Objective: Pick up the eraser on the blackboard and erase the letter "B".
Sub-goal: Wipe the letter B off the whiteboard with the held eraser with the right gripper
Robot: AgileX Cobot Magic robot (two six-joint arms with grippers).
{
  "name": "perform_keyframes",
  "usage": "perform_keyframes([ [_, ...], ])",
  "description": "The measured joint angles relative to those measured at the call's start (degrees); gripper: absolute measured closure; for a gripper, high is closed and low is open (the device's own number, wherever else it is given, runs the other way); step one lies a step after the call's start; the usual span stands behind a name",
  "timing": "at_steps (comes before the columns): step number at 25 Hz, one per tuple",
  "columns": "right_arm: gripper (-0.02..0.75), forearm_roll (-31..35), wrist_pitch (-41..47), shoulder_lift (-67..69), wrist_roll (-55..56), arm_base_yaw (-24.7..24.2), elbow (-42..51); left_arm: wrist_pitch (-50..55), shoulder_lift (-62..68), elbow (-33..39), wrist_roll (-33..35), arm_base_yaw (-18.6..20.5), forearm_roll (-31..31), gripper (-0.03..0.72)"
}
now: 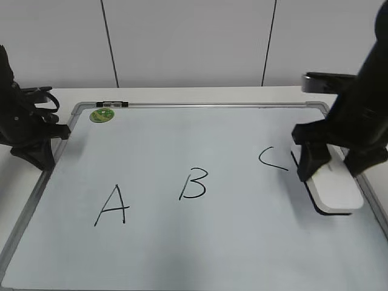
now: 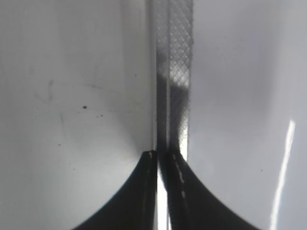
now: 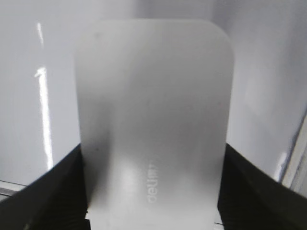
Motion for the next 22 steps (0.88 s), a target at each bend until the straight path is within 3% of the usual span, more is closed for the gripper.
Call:
perform_keyframes([
  [10,0.218,-0.69,6.33,17.07,-0.11,10.2,-21.27,0.0,0.0,0.0,0.0,0.0,-0.34,0.659],
  [22,0.218,-0.95,6.55,31.89,-0.21,13.07,-36.02,0.09,0.0,0.0,0.0,0.07,-0.56,0.659],
])
